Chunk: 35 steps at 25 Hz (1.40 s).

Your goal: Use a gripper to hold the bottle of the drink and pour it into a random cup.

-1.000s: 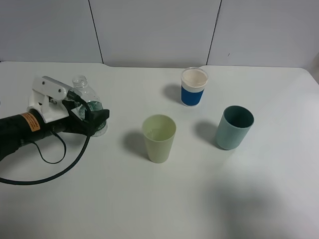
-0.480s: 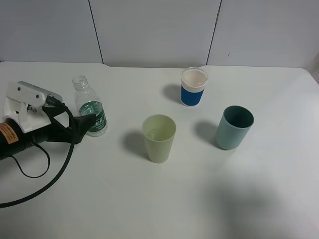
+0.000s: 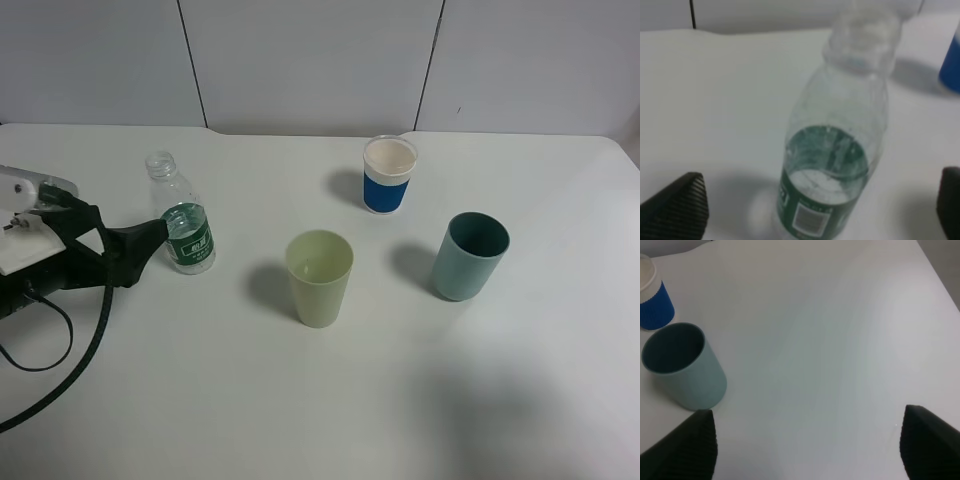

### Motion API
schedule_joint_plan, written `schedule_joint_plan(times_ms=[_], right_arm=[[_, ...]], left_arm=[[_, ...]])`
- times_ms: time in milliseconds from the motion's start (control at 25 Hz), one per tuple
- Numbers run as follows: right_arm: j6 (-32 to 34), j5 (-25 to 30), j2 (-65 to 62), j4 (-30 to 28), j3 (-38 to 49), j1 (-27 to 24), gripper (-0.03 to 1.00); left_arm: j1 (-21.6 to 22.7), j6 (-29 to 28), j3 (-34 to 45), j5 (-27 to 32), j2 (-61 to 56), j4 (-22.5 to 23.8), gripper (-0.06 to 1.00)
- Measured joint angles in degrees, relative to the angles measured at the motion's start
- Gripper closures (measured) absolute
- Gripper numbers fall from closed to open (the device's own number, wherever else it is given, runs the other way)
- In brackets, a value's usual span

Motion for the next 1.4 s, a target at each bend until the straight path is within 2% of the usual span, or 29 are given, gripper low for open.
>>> schedule_joint_plan(times_ms=[120, 280, 440, 840, 1080, 1200, 1400], right_arm=[[0.0, 0.0, 0.0, 0.0, 0.0, 0.0, 0.22], [0.0, 0.0, 0.0, 0.0, 0.0, 0.0, 0.22], [0.0, 0.0, 0.0, 0.0, 0.0, 0.0, 0.22], [0.0, 0.0, 0.0, 0.0, 0.0, 0.0, 0.22], [0.0, 0.0, 0.0, 0.0, 0.0, 0.0, 0.22], [0.0, 0.0, 0.0, 0.0, 0.0, 0.0, 0.22], [0.0, 0.0, 0.0, 0.0, 0.0, 0.0, 0.22]], left_arm=[[0.0, -4.2, 0.4, 0.5, -3.2, -1.4, 0.03], [0.0, -6.0, 0.4, 3.2, -8.2, -2.4, 0.03], [0.0, -6.1, -1.8, 11.1, -13.4, -2.8, 0.03], [0.0, -6.3, -18.3, 41.8, -24.6, -2.8, 0.03], [0.0, -6.0, -28.9, 66.2, -33.8, -2.4, 0.03], [0.0, -5.5, -31.4, 76.6, -38.8, -2.3, 0.03], [0.0, -0.9, -31.6, 90.1, -48.5, -2.3, 0.03]])
